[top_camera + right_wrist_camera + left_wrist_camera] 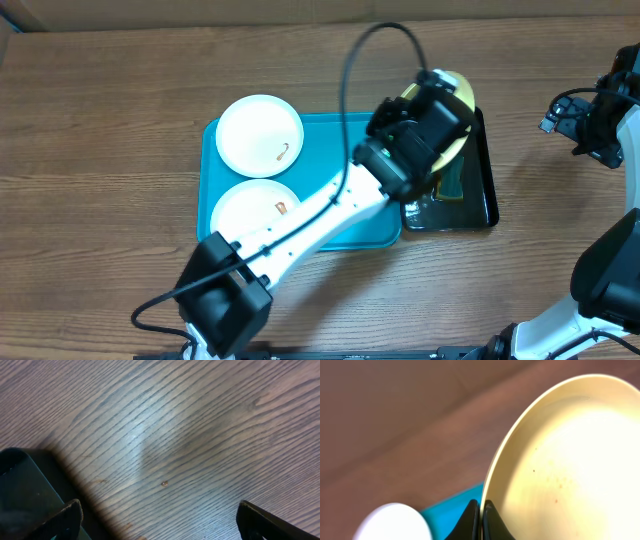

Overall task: Clean dirty plates on tray and stack at the side
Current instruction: 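Carry the yellow plate left and set it on the table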

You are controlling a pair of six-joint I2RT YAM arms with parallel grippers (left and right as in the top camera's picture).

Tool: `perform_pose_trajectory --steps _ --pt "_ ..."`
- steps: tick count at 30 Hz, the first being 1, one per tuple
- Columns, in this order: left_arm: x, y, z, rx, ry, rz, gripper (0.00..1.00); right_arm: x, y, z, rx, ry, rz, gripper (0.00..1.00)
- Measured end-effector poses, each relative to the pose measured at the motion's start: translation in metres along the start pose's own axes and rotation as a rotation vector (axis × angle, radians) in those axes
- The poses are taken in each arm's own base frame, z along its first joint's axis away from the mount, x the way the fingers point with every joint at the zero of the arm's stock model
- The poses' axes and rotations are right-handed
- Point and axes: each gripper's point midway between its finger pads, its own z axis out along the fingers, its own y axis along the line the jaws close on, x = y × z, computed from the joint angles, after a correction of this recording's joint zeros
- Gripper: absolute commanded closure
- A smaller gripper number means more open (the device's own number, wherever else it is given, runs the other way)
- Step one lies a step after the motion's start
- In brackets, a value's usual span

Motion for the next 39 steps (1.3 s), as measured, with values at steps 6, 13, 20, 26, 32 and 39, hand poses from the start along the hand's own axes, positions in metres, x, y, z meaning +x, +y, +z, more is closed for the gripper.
perform_pose_trajectory --steps 6,13,20,26,32,39 --pt "0.019 0.021 0.028 0.303 0.184 -0.274 0.96 0.0 0.0 0.0 0.0 0.0 0.0 0.0" --pt "0.046 0.127 0.048 0.427 0.371 -0.659 0.96 0.0 0.0 0.0 0.0 0.0 0.0 0.0" --pt "0.149 0.276 0.04 0.226 0.606 -1.031 0.96 0.0 0.0 0.0 0.0 0.0 0.0 0.0" --pt "0.234 0.38 0.001 0.037 0.681 -1.297 0.96 0.0 0.0 0.0 0.0 0.0 0.0 0.0" --pt "0.302 0.445 -0.039 -0.209 0.729 -1.414 0.96 0.0 0.0 0.0 0.0 0.0 0.0 0.0" --pt "0.365 0.471 -0.062 -0.44 0.805 -1.419 0.96 0.0 0.0 0.0 0.0 0.0 0.0 0.0"
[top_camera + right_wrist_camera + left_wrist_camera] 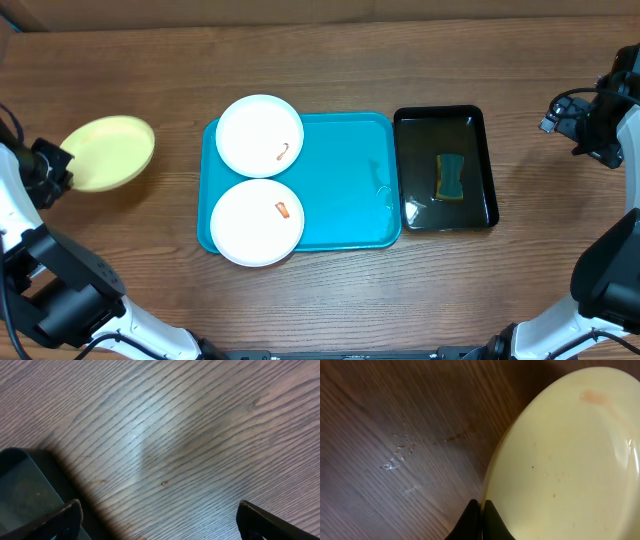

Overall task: Clean dirty plates on tray and stack at the side
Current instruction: 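Carry the yellow plate left and set it on the table, then release the yellow plate and move left gripper to the lower white plate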

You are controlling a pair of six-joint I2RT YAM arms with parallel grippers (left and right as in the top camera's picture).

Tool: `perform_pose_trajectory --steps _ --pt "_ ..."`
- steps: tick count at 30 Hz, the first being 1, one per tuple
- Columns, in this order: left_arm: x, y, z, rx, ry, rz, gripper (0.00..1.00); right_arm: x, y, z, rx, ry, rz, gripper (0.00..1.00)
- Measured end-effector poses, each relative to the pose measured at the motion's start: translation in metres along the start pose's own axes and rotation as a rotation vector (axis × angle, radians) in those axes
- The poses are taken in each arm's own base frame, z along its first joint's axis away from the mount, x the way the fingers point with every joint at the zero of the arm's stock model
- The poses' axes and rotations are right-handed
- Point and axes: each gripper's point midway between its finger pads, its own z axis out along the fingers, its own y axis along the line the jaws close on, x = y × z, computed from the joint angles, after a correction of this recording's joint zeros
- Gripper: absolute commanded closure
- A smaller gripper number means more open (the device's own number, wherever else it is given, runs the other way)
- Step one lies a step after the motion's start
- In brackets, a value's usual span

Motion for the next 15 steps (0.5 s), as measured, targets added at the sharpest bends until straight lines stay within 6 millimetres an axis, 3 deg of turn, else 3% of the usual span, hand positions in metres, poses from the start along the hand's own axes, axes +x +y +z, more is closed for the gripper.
perform_pose_trajectory --steps 9,11,13,14,15 --pt "0.022 0.018 0.05 -0.054 0.033 -0.002 0.93 0.0 0.0 0.0 0.0 0.001 0.0 0.0" --pt "0.026 0.02 0.054 -0.059 0.043 0.0 0.68 0.0 0.0 0.0 0.0 0.0 0.0 0.0" --pt "0.027 0.02 0.055 -0.06 0.045 0.0 0.16 0.0 0.0 0.0 0.0 0.0 0.001 0.0" --pt "0.026 0.02 0.055 -0.06 0.045 -0.002 0.05 0.0 0.0 0.0 -0.001 -0.001 0.0 0.0" --pt "0.027 0.02 0.055 -0.06 0.046 -0.002 0.01 0.0 0.0 0.0 0.0 0.0 0.0 0.0"
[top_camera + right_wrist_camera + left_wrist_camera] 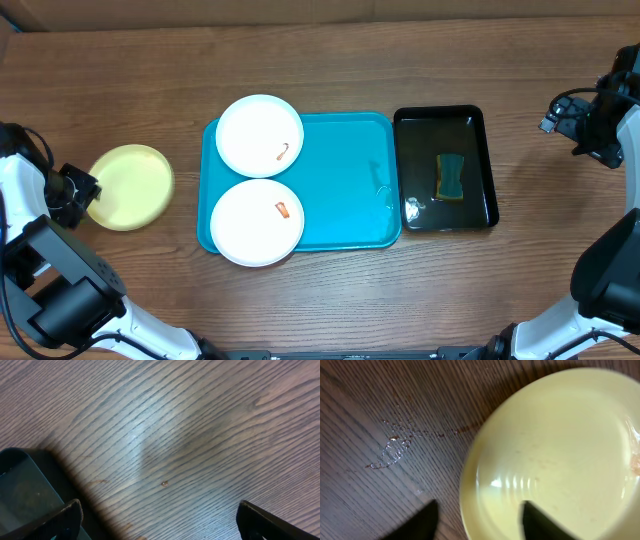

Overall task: Clean dirty plates on tray and stack at the side
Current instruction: 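Release the yellow plate and move left gripper to the lower white plate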

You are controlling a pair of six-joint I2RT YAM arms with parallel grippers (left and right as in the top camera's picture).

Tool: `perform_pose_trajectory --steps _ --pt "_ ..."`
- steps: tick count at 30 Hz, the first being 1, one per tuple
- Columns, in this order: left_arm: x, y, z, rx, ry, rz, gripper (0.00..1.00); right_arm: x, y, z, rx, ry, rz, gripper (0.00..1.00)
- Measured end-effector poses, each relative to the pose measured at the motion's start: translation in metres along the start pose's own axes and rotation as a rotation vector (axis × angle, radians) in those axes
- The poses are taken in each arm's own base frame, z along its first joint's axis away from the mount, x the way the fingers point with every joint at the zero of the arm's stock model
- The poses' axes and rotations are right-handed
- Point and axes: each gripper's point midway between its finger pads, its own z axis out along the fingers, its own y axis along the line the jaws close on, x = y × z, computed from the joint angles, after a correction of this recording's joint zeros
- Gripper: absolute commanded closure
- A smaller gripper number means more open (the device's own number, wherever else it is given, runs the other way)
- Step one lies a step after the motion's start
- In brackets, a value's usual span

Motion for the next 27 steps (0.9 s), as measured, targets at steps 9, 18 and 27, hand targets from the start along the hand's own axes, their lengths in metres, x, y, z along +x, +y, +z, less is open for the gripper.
perform_pose_trajectory --steps 9,18,27 --pt "0.04 -0.021 -0.008 0.133 0.181 0.055 0.18 0.0 0.0 0.0 -0.001 -0.001 0.0 0.0" --pt "0.119 -0.065 -0.04 0.155 0.348 0.297 0.18 0.0 0.0 0.0 -0.001 -0.001 0.0 0.0" --pt "0.177 -0.085 -0.051 -0.027 0.352 0.584 0.19 0.0 0.0 0.0 0.0 0.0 0.0 0.0"
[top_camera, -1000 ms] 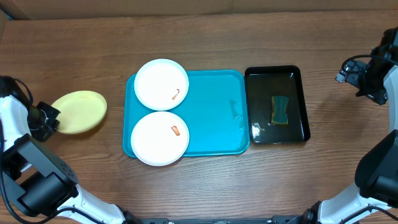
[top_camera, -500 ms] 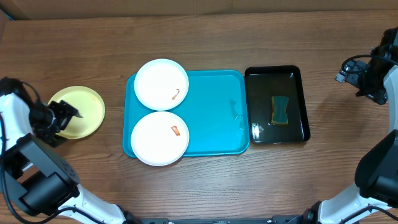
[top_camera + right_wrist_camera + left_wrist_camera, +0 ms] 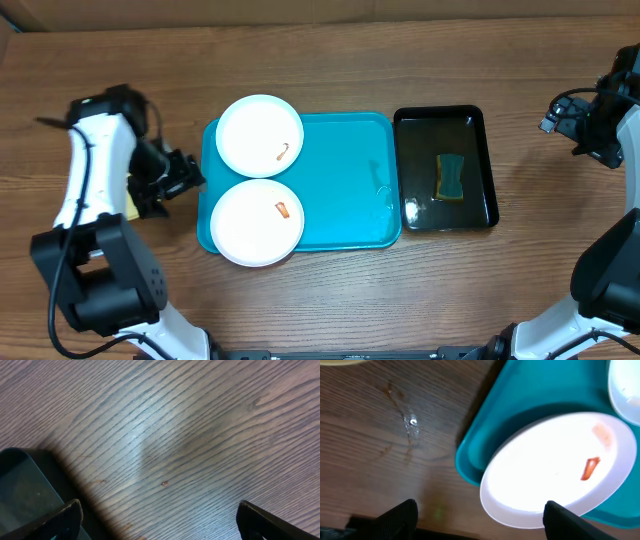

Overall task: Clean dirty plates on tray and stack at the side
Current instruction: 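Release the yellow plate and move left gripper to the lower white plate, then grasp the lower white plate rim with the left gripper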

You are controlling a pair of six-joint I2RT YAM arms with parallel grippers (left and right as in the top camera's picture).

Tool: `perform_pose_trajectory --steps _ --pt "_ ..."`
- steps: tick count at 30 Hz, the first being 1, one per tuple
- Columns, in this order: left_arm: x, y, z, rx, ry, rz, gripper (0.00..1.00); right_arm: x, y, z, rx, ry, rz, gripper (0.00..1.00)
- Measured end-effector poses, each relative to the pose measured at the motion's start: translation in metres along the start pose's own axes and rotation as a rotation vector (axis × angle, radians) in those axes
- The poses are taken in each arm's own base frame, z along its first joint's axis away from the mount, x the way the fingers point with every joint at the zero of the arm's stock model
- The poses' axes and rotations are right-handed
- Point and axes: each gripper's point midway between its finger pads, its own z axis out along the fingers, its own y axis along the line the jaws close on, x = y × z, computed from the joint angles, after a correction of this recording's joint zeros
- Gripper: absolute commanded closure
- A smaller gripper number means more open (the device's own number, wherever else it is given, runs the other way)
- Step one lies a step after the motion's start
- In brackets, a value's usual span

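Two white plates lie on the teal tray [image 3: 345,180]. The far plate [image 3: 260,135] carries a small curled scrap. The near plate [image 3: 256,222] has an orange scrap [image 3: 590,468] and fills the left wrist view [image 3: 555,470]. My left gripper [image 3: 185,172] is open and empty just left of the tray's left edge, its fingers [image 3: 395,517] level with the near plate's rim. A yellow plate [image 3: 133,207] lies on the table left of the tray, mostly hidden under my left arm. My right gripper [image 3: 598,135] hangs open over bare wood at the far right.
A black basin [image 3: 485,160] with water and a green-yellow sponge [image 3: 451,177] stands right of the tray; its corner [image 3: 20,485] shows in the right wrist view. Water drops [image 3: 411,422] lie on the wood left of the tray.
My left gripper, open over the yellow plate on the table, has moved right to the tray's left edge beside the near white plate. The yellow plate stays on the table. The right arm is unchanged.
My left gripper was shut on the yellow plate's rim over the black basin. Then it held the plate at the table's far left. Then it was open, with the plate lying left of the tray. Now it is open by the near white plate.
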Motion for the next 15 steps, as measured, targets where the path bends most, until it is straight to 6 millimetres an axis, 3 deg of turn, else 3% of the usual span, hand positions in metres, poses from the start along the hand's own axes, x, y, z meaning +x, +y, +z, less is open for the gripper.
perform_pose_trajectory --steps 7,15 --pt "0.015 -0.015 0.036 -0.079 0.02 0.1 0.21 0.0 0.0 0.0 0.0 0.0 0.0 0.0" --pt "0.019 -0.011 0.069 -0.09 0.024 0.108 0.31 0.0 0.0 0.0 0.0 0.0 0.0 0.0"
